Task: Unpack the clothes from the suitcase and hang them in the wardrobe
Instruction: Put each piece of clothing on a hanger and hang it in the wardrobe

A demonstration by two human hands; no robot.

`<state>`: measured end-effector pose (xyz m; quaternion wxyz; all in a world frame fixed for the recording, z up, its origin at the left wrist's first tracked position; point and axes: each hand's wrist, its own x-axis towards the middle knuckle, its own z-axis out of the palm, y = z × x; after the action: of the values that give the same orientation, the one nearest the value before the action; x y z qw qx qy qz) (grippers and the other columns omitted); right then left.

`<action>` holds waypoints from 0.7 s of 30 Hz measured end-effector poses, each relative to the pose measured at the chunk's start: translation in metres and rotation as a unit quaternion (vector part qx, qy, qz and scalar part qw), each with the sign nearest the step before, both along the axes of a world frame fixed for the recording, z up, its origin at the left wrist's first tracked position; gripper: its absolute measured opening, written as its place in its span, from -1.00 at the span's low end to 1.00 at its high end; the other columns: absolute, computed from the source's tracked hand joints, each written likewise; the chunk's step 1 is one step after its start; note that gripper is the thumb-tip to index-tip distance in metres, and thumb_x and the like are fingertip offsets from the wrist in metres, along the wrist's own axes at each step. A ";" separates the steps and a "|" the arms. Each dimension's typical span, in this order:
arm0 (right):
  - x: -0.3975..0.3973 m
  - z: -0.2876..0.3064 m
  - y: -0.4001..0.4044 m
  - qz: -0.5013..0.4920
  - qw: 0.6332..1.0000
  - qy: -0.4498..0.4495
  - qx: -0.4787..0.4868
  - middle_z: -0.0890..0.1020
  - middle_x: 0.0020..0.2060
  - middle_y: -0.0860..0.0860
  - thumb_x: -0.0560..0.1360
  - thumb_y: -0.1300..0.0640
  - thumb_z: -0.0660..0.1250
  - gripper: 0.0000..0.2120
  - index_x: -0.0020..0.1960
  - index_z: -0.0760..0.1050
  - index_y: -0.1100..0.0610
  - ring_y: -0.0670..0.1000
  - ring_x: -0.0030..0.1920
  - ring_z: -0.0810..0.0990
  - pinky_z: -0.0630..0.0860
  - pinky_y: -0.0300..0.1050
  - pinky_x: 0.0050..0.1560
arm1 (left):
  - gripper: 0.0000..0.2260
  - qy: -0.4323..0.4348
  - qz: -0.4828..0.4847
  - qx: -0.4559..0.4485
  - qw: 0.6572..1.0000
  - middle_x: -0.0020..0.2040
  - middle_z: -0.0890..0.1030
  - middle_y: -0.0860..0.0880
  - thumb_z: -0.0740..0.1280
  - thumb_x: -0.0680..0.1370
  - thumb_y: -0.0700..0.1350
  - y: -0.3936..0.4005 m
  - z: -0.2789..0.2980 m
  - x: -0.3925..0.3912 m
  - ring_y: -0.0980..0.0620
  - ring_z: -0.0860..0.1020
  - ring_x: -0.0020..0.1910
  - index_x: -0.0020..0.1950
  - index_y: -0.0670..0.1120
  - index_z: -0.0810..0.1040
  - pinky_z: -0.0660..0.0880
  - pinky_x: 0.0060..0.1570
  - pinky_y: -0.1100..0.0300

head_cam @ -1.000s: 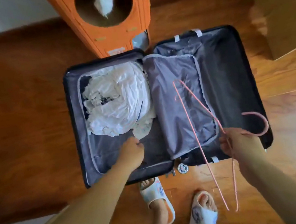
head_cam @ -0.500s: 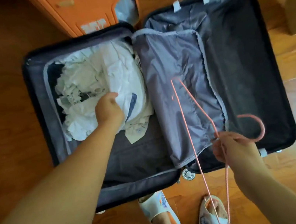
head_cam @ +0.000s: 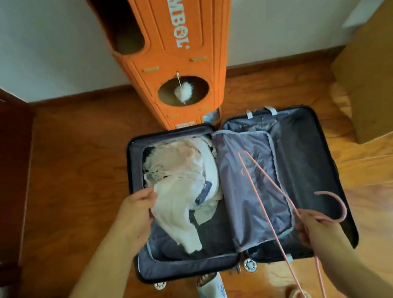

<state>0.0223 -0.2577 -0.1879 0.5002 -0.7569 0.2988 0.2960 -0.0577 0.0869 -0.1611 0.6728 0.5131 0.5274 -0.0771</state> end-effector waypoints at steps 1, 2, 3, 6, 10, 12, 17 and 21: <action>0.003 0.014 -0.005 0.021 1.000 -0.002 0.007 0.54 -0.40 0.03 0.62 0.14 0.27 -0.82 -0.03 0.64 0.14 -0.01 -0.38 0.43 0.38 -0.10 -0.33 | -0.78 -0.017 0.012 0.035 0.999 0.11 0.70 -0.11 0.21 0.69 -0.28 -0.011 0.030 -0.004 -0.08 0.65 0.11 0.15 -0.10 0.63 0.54 0.03 0.09; 0.007 0.029 -0.009 0.046 0.999 -0.008 0.012 0.55 -0.40 0.03 0.62 0.11 0.26 -0.81 -0.03 0.64 0.13 0.01 -0.36 0.44 0.37 -0.08 -0.32 | -0.78 -0.039 0.022 0.056 0.997 0.10 0.71 -0.09 0.21 0.69 -0.26 -0.022 0.060 -0.007 -0.05 0.66 0.09 0.12 -0.07 0.64 0.53 0.02 0.09; 0.010 0.047 -0.014 0.074 0.997 -0.015 0.014 0.55 -0.39 0.04 0.61 0.10 0.25 -0.79 -0.05 0.62 0.17 0.03 -0.35 0.43 0.36 -0.06 -0.30 | -0.77 -0.061 0.026 0.078 0.995 0.08 0.72 -0.08 0.21 0.69 -0.24 -0.032 0.091 -0.012 -0.04 0.68 0.07 0.10 -0.06 0.66 0.53 0.01 0.09; 0.015 0.107 -0.038 0.147 0.987 -0.051 0.033 0.47 -0.46 0.03 0.59 0.17 0.26 -0.80 -0.10 0.53 0.28 0.04 -0.38 0.37 0.30 -0.06 -0.30 | -0.73 -0.118 0.043 0.143 0.982 0.00 0.73 -0.11 0.16 0.67 -0.26 -0.050 0.192 -0.025 -0.05 0.69 0.01 0.05 -0.11 0.67 0.53 -0.05 0.09; 0.011 0.207 -0.066 0.291 0.949 -0.104 0.056 0.55 -0.32 0.13 0.53 0.28 0.31 -0.88 0.01 0.59 0.16 -0.01 -0.41 0.42 0.37 -0.13 -0.40 | -0.74 -0.171 0.037 0.174 0.969 0.00 0.69 -0.25 0.12 0.62 -0.33 -0.077 0.332 -0.050 -0.15 0.68 0.01 0.17 -0.35 0.56 0.61 -0.07 0.11; 0.009 0.257 -0.068 0.333 0.931 -0.119 0.093 0.60 -0.23 0.10 0.54 0.29 0.35 -0.64 0.28 0.50 0.00 -0.05 -0.45 0.41 0.36 -0.23 -0.51 | -0.74 -0.190 0.029 0.193 0.962 -0.11 0.64 -0.25 0.10 0.56 -0.35 -0.097 0.389 -0.062 -0.14 0.64 -0.14 0.10 -0.35 0.54 0.60 -0.21 0.20; -0.016 0.373 -0.036 0.446 0.833 -0.214 0.248 0.60 0.14 -0.09 0.46 0.20 0.49 -0.15 0.54 0.15 -0.32 -0.10 -0.08 0.66 0.50 -0.28 -0.28 | -0.79 -0.230 -0.006 0.248 0.941 -0.32 0.54 -0.12 0.09 0.48 -0.34 -0.148 0.505 -0.089 -0.03 0.54 -0.34 -0.12 -0.29 0.52 0.50 -0.37 0.28; -0.040 0.453 -0.006 0.484 0.765 -0.261 0.335 0.62 0.06 -0.18 0.46 0.08 0.52 -0.41 0.43 0.42 -0.19 0.00 -0.08 0.65 0.63 -0.11 -0.24 | -0.83 -0.234 -0.071 0.288 0.926 -0.27 0.40 -0.13 0.11 0.48 -0.34 -0.170 0.560 -0.110 0.01 0.41 -0.32 -0.07 -0.24 0.48 0.37 -0.36 0.21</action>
<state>-0.0175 -0.2635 0.2646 0.5708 -0.6333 -0.3675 0.3715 -0.1679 -0.0834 0.3989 0.5932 0.7243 0.3168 0.1521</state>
